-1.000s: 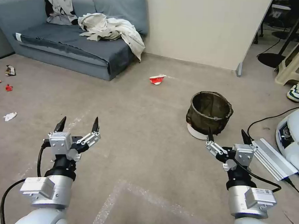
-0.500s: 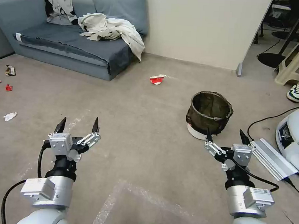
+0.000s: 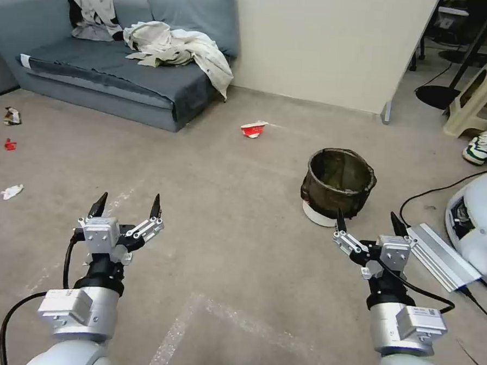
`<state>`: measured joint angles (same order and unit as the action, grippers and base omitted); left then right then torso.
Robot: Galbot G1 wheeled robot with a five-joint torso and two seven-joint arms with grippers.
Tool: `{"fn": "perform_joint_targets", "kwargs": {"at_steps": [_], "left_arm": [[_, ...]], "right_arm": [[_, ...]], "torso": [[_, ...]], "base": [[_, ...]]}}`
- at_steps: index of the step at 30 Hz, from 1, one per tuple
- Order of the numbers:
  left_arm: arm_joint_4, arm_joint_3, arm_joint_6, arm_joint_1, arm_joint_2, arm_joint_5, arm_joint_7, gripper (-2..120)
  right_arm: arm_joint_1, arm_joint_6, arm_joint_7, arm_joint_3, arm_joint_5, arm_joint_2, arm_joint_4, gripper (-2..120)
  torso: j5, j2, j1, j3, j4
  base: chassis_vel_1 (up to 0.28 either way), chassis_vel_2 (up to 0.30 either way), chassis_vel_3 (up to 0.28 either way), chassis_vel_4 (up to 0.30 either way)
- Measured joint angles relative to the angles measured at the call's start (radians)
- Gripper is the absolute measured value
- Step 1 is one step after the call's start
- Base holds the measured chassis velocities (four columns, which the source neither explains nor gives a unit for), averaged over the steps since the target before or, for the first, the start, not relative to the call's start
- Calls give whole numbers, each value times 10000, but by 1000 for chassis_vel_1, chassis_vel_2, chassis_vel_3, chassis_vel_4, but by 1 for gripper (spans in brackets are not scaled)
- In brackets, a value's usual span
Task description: Pick up the trash can from the floor.
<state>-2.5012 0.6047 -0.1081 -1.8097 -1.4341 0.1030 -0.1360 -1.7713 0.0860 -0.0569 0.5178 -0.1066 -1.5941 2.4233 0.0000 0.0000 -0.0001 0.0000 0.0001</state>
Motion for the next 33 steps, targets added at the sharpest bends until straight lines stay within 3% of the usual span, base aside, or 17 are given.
{"fn": "perform_joint_targets", "kwargs": {"at_steps": [33], "left_arm": [[11,0,353,82,-40,153,-244,100]], "right_arm": [[26,51,24,26,-47,0,-15,100]], "torso": [[0,0,1,0,0]], "base": [[-90,-94,-91,-93]]}}
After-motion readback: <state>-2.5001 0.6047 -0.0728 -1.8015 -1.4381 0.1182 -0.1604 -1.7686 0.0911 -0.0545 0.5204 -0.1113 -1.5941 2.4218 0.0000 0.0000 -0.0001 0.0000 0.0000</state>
